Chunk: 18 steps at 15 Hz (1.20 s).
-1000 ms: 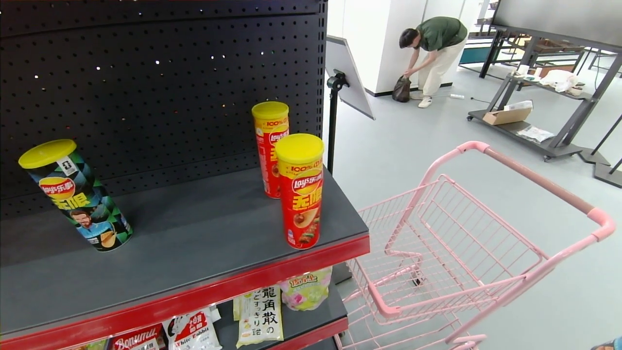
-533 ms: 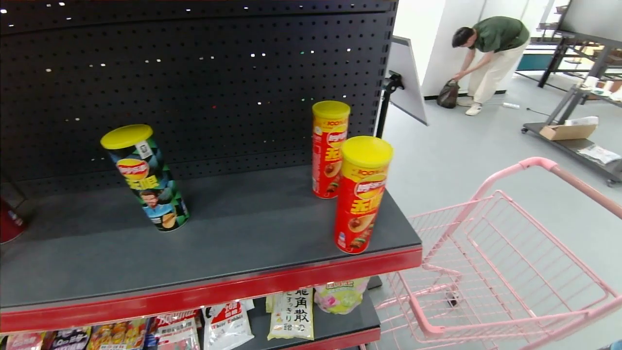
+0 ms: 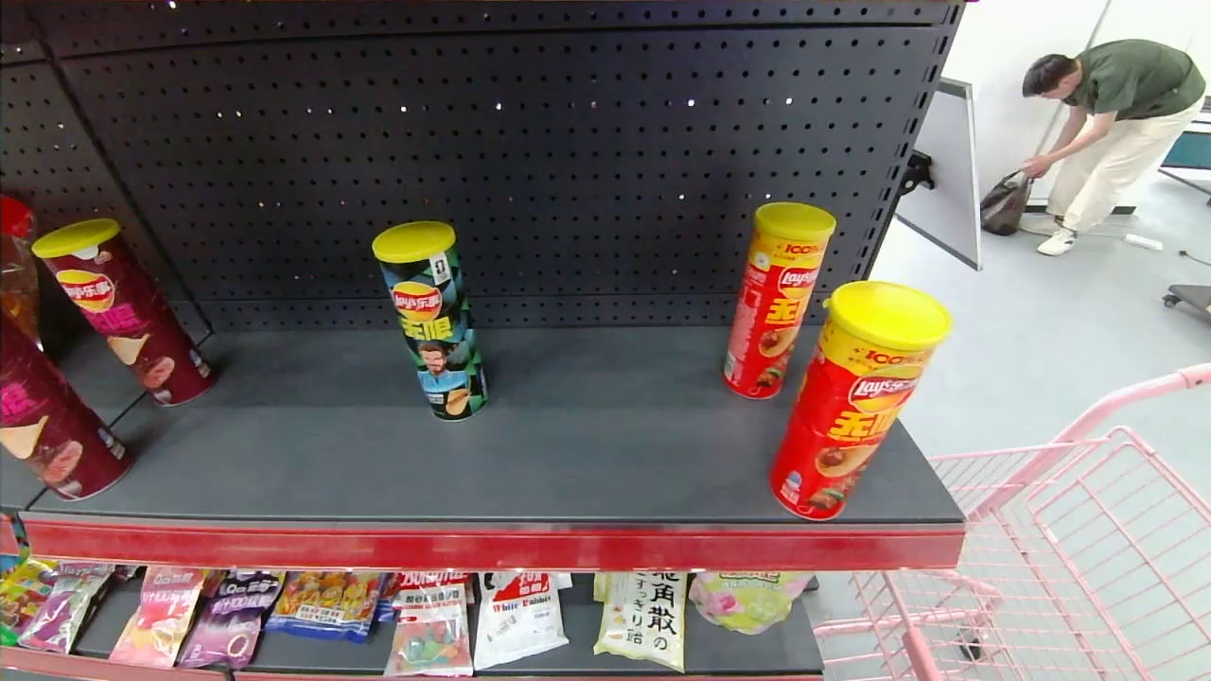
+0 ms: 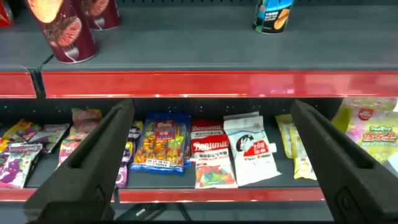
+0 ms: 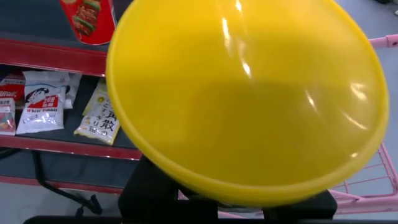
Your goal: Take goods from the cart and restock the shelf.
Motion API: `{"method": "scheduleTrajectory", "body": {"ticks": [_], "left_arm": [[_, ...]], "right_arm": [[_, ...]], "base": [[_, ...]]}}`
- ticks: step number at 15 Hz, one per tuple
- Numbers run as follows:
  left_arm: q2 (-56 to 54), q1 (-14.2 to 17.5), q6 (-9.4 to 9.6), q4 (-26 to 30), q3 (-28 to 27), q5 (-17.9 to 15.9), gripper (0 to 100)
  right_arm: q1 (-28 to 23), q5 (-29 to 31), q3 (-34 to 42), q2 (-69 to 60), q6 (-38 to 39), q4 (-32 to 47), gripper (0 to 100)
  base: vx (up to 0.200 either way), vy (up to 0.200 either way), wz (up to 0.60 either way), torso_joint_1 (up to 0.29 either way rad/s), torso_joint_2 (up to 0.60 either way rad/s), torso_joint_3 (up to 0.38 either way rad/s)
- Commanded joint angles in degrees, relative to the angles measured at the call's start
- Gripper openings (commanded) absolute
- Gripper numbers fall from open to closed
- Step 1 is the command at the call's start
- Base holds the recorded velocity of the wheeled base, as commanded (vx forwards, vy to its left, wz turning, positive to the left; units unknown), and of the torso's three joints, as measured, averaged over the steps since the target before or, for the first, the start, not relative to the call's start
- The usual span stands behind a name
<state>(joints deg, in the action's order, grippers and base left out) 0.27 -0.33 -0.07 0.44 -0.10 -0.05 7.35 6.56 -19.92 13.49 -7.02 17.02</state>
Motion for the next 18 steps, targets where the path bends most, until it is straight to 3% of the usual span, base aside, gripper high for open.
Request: {"method": "scheduleTrajectory", "body": {"ticks": [1, 18], "left_arm": [[0.00, -0.02, -0.01, 0.00, 0.01, -0.04, 100], [0.00, -0.02, -0.01, 0.00, 0.01, -0.04, 100]], "right_arm": [[0.03, -0.05, 1.90, -3.91, -0.01, 0.03, 0], [0.03, -0.05, 3.48, -4.18, -0.01, -0.06, 0]], "base": [[0.000, 0.000, 0.00, 0.000, 0.00, 0.000], [0.000, 0.200, 0.00, 0.002, 0.00, 0.002]]}}
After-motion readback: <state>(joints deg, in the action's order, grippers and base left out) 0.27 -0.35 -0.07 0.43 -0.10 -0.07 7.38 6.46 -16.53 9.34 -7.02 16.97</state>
